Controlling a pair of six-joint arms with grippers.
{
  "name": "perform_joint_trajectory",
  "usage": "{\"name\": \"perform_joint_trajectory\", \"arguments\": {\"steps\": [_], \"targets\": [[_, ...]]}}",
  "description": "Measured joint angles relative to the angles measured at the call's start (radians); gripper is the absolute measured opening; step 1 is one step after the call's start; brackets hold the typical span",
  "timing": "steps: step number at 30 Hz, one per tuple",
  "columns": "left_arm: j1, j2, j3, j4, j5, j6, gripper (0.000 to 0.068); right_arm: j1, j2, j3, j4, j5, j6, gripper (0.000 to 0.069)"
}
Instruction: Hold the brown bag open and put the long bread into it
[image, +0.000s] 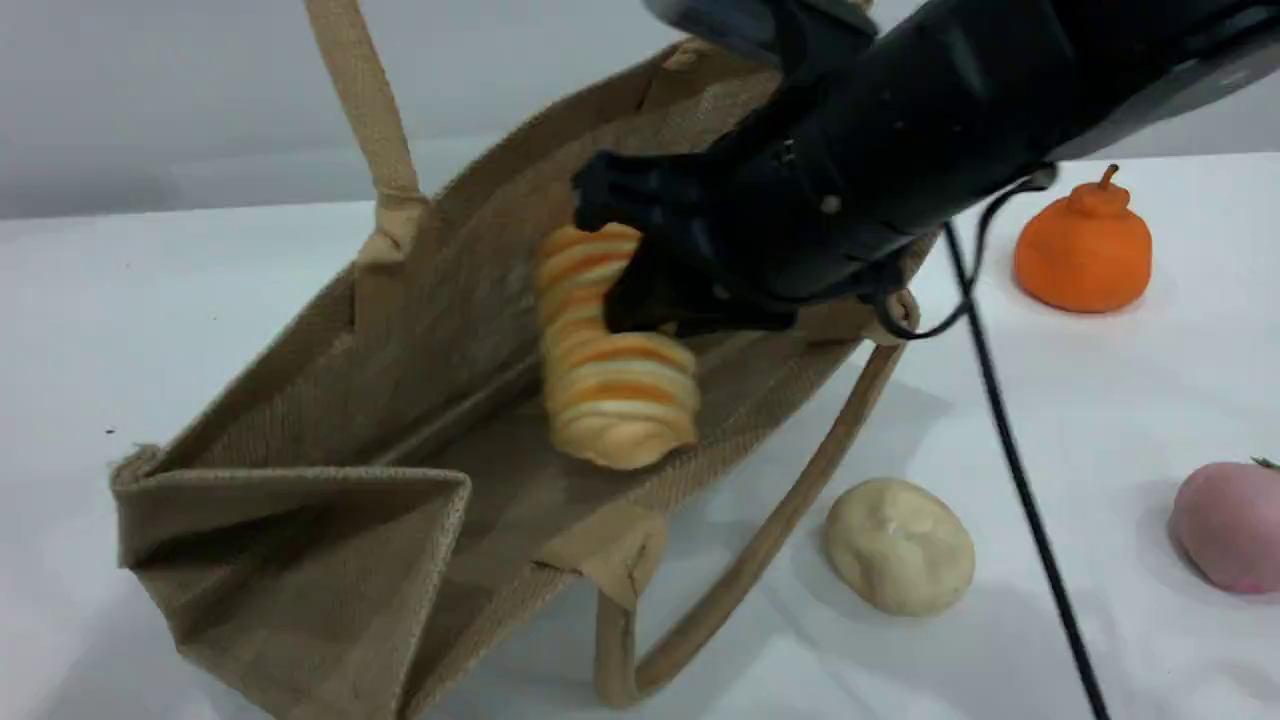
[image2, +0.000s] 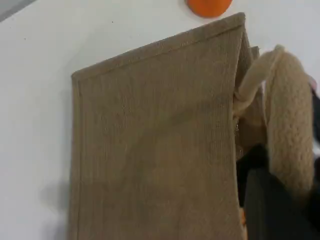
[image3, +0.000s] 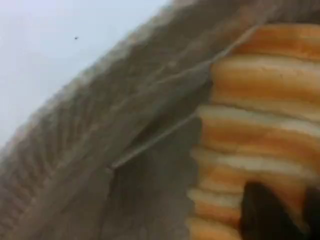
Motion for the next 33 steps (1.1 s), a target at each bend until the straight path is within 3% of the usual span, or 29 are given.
{"name": "perform_joint_trajectory", "arguments": {"steps": [5, 11, 14, 18, 22, 27, 33], "targets": [[0.0, -0.001, 0.0, -0.001, 0.0, 0.0, 0.0084, 0.0, 0.017, -0.035, -0.001, 0.036, -0.041, 0.0158], [0.0, -0.001, 0.0, 0.002, 0.0, 0.001, 0.0084, 0.0, 0.013, -0.035, 0.0, 0.044, -0.067, 0.0344], [0.0, -0.001, 0.0, 0.003, 0.0, 0.003, 0.0084, 0.0, -0.009, -0.035, 0.0, 0.072, -0.067, 0.0402], [0.0, 0.0, 0.0, 0.005, -0.008, 0.003, 0.0084, -0.001, -0.074, -0.033, -0.008, 0.075, -0.052, 0.0421], [0.0, 0.009, 0.001, 0.005, -0.013, 0.003, 0.0084, -0.03, -0.176, -0.031, -0.127, 0.079, 0.067, 0.0424], [0.0, 0.042, 0.004, -0.022, -0.012, 0.003, 0.0084, -0.108, -0.333, -0.023, -0.42, 0.143, 0.291, 0.0425], [-0.012, 0.095, 0.013, -0.059, -0.017, 0.003, 0.0084, -0.23, -0.522, -0.023, -0.769, 0.303, 0.588, 0.0412]]}}
